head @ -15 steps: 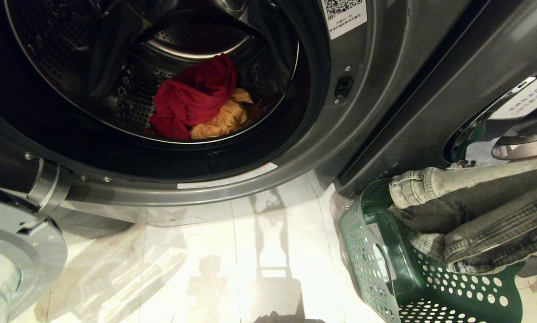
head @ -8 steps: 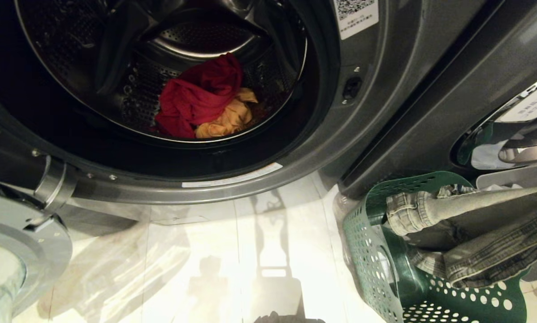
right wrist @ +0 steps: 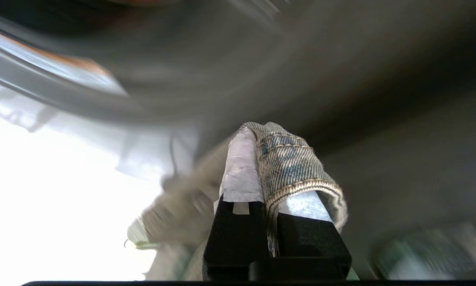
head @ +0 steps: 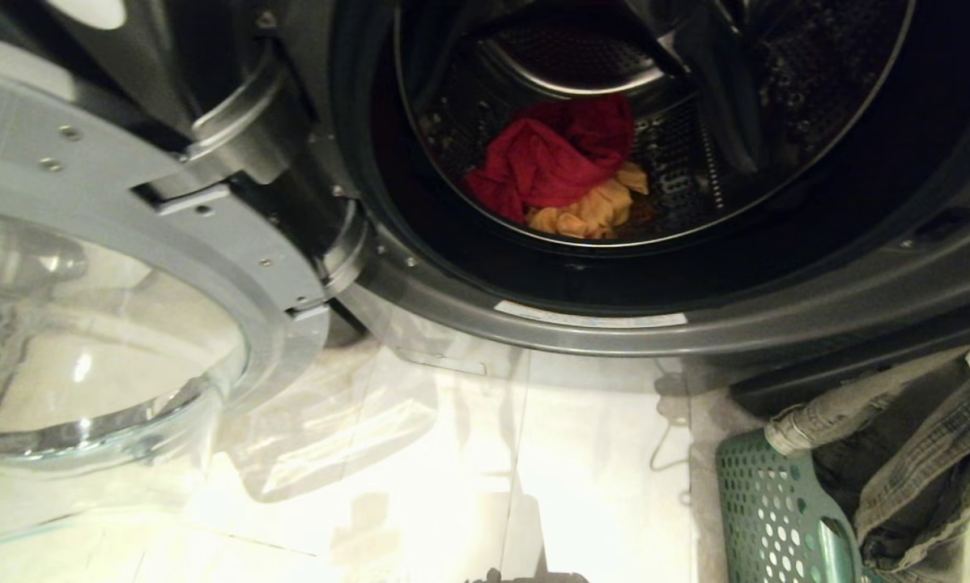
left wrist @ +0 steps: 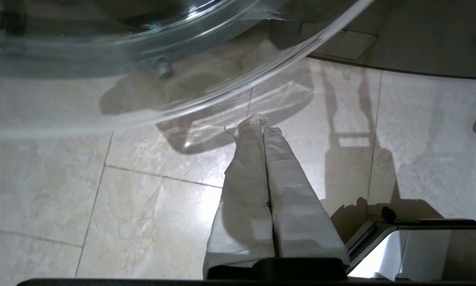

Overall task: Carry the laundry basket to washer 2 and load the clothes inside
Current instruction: Place the clothes into the washing machine

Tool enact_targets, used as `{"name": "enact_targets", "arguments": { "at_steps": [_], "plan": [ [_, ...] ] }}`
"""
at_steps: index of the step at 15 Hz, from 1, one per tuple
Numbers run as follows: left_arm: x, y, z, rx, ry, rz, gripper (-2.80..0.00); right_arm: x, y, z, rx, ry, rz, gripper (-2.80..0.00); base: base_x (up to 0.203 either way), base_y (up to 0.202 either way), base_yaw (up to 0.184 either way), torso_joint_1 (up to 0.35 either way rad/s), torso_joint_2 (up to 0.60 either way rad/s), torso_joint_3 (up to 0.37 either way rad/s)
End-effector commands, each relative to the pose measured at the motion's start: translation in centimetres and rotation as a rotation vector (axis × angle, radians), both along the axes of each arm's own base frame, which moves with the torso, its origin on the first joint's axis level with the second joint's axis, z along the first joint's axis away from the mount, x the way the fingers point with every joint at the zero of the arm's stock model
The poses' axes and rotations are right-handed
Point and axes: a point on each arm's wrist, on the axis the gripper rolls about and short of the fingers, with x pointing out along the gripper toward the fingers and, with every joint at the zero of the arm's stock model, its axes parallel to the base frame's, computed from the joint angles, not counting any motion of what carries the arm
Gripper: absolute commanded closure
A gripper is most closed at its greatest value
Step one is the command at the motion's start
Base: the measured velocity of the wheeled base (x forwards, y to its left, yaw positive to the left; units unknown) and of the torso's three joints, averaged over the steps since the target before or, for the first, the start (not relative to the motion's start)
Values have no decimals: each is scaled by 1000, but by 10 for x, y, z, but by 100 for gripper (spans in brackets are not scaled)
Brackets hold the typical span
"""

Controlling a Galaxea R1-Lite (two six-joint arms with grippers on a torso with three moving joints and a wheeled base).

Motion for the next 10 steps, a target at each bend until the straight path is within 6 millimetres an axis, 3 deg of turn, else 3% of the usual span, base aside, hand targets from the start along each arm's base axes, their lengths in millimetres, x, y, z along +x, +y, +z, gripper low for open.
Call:
{"name": "enact_targets", "arguments": {
  "at_steps": [1, 10],
  "plan": [
    [0, 0, 0, 0, 0, 1, 0, 0, 0, 1, -4, -10, 4, 0, 2, -7, 171, 1, 2, 2],
    [0, 0, 0, 0, 0, 0, 0, 4, 4, 12, -22, -79, 34, 0, 2, -7, 162, 0, 4, 2]
  ]
}}
